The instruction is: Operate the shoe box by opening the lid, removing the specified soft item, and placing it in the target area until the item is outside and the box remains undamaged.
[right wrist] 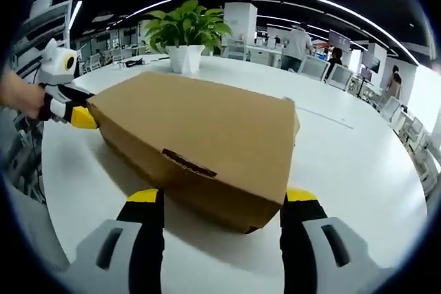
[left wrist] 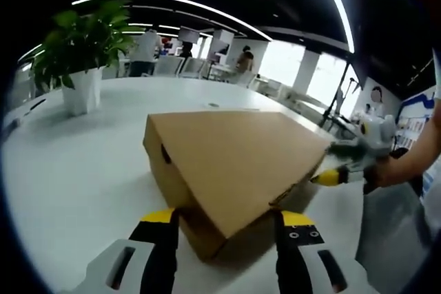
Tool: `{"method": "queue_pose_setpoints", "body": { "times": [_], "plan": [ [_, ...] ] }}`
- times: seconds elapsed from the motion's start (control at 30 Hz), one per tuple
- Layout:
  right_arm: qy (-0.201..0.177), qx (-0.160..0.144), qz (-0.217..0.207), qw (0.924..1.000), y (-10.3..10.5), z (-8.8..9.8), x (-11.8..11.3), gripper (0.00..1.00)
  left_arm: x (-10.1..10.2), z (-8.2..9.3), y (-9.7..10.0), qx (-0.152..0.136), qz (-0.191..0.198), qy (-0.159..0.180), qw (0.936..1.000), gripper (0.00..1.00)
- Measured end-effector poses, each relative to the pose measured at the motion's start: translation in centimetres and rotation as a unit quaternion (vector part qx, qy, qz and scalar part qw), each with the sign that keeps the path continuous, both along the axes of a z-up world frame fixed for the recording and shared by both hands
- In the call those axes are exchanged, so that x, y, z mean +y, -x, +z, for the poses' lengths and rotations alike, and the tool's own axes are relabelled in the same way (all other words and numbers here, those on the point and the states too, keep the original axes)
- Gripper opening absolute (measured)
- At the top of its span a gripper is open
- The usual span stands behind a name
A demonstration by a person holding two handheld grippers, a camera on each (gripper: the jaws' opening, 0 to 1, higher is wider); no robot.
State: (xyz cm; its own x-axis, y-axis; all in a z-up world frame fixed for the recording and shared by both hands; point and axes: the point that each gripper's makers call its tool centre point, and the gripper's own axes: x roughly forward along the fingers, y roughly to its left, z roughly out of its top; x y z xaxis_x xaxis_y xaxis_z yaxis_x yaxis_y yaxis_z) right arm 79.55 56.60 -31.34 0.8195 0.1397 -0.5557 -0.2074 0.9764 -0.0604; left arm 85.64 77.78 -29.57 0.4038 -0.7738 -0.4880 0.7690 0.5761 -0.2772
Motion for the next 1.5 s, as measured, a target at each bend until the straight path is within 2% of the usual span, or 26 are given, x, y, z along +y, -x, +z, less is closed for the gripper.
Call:
{"method": "queue_pose_setpoints", "body": {
  "times": [0.13, 0.3, 0.53, 0.7, 0.9, 1.5],
  "plan": [
    [0.003, -0.002, -0.009, 1.0000, 0.1, 0.0, -0.6, 0.59, -0.2, 0.1, 0.2, -0.001, 0.007, -0.002, 1.0000, 0.59],
    [0.007, -0.005, -0.017, 0.9998, 0.4, 0.0, -1.2, 0.59, 0.1, -0.1, 0.2, 0.001, 0.022, -0.005, 0.9997, 0.61],
    [0.018, -0.011, -0.019, 0.9996, 0.6, 0.1, -1.7, 0.56, 0.4, -0.8, 0.5, 0.006, 0.039, -0.012, 0.9992, 0.58],
    [0.035, -0.026, -0.001, 0.9990, 0.5, 0.5, -1.4, 0.48, 0.3, -0.7, 0.7, 0.002, 0.036, -0.010, 0.9993, 0.55],
    [0.043, -0.039, 0.014, 0.9982, 0.5, 0.8, -1.0, 0.44, 0.1, -0.4, 0.7, -0.002, 0.033, -0.009, 0.9994, 0.55],
    [0.062, -0.065, 0.025, 0.9956, 0.9, 2.0, -1.0, 0.41, -0.1, -0.1, 1.0, -0.007, 0.027, -0.009, 0.9996, 0.55]
  ]
}}
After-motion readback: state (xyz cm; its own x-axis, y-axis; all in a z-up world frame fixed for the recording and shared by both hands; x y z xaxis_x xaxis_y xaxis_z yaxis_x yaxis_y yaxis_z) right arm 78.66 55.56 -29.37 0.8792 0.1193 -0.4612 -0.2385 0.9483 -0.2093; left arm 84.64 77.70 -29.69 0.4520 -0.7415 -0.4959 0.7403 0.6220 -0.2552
